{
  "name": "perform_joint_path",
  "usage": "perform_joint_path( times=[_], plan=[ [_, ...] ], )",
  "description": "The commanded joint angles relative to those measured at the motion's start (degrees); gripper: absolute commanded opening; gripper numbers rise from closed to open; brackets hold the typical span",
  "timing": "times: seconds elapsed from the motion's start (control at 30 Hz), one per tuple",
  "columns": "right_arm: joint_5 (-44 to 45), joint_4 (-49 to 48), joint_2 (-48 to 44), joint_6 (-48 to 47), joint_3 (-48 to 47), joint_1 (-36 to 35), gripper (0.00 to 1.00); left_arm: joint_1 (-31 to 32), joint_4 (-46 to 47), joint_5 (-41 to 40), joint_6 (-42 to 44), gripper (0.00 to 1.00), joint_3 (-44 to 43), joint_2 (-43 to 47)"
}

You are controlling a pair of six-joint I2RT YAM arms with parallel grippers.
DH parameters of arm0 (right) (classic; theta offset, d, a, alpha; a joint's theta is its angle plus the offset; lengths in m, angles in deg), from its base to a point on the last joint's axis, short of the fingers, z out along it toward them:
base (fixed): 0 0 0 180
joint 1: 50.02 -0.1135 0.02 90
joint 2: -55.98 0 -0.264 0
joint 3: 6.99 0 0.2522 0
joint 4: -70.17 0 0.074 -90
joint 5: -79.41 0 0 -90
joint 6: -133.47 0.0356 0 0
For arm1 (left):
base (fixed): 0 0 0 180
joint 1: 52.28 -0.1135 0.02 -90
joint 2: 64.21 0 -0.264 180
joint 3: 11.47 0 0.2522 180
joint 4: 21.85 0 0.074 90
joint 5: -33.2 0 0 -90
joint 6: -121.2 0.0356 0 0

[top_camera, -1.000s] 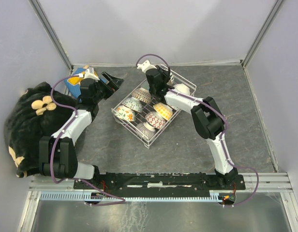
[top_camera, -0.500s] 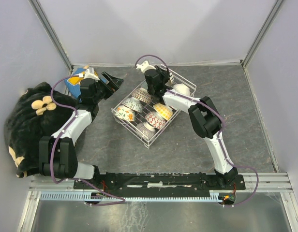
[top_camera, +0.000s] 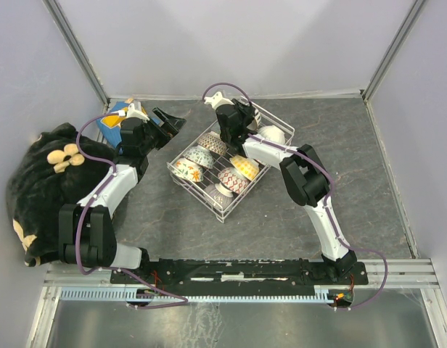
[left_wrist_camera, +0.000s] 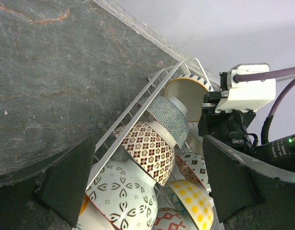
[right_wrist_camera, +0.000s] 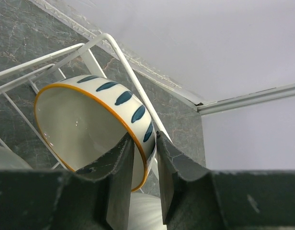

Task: Unload the bowls from the dish rack
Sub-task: Pick up the bowl from the dish rack.

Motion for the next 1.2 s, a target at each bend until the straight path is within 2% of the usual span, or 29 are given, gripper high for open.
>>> perform_joint_path(
  times=[0.0,0.87,1.17],
  plan=[
    [1.4,-2.9,0.4,0.0,-3.4,0.0,0.33,0.3,3.0,1.8,-0.9,0.99,-0.2,-0.3],
    [2.7,-0.8,1.1,2.8,-5.7,1.5,0.33,0.3,3.2,1.9,-1.2,0.99,0.1,-0.3],
    [3.9,-2.4,1.1,2.2,-5.4,1.5,0.4,0.3,3.3,2.0,-1.2,0.99,0.2,-0.4]
  ],
)
